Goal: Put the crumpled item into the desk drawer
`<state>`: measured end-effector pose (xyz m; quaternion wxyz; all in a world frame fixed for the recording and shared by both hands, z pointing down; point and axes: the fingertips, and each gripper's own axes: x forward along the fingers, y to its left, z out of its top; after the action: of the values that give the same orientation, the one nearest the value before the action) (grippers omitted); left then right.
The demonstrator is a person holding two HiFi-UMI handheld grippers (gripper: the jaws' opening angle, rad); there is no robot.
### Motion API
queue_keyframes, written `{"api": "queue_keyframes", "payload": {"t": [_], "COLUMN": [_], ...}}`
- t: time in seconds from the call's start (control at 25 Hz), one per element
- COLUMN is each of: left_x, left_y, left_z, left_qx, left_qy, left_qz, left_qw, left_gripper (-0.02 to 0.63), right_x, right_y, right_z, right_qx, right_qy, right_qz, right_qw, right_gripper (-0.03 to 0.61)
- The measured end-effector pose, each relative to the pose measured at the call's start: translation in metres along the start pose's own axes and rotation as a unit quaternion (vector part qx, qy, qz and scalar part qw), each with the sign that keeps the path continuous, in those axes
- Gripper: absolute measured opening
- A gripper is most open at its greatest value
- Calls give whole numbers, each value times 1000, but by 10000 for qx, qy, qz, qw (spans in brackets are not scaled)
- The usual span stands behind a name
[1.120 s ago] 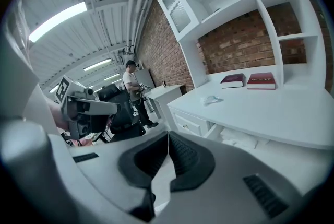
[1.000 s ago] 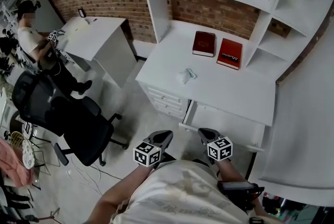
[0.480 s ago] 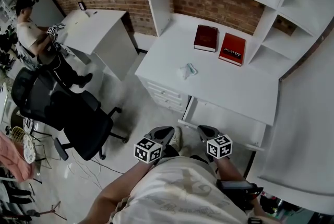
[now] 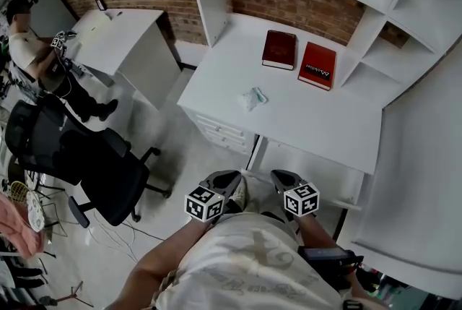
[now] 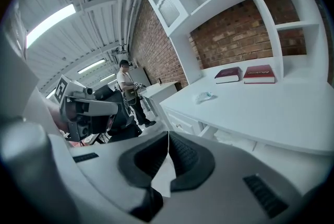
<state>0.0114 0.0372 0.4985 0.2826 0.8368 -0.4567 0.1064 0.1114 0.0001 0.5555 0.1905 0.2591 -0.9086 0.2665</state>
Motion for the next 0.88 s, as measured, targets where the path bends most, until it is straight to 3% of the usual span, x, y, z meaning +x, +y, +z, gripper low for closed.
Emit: {"api": "queue_keyframes", "payload": {"t": [0.88], "left_x": [44], "left_y": [78], "left_z": [57], "left_qx": [-71], "left_qy": [-193], "left_qz": [-125], "left_qw": [9997], "left_gripper": [32], "right_x": [65], "right_y": [-37], "right_z": [63], "right_qx": [-252], "right_qy": [167], "right_qz": [-150], "right_qw": [9994], "right_gripper": [23]}}
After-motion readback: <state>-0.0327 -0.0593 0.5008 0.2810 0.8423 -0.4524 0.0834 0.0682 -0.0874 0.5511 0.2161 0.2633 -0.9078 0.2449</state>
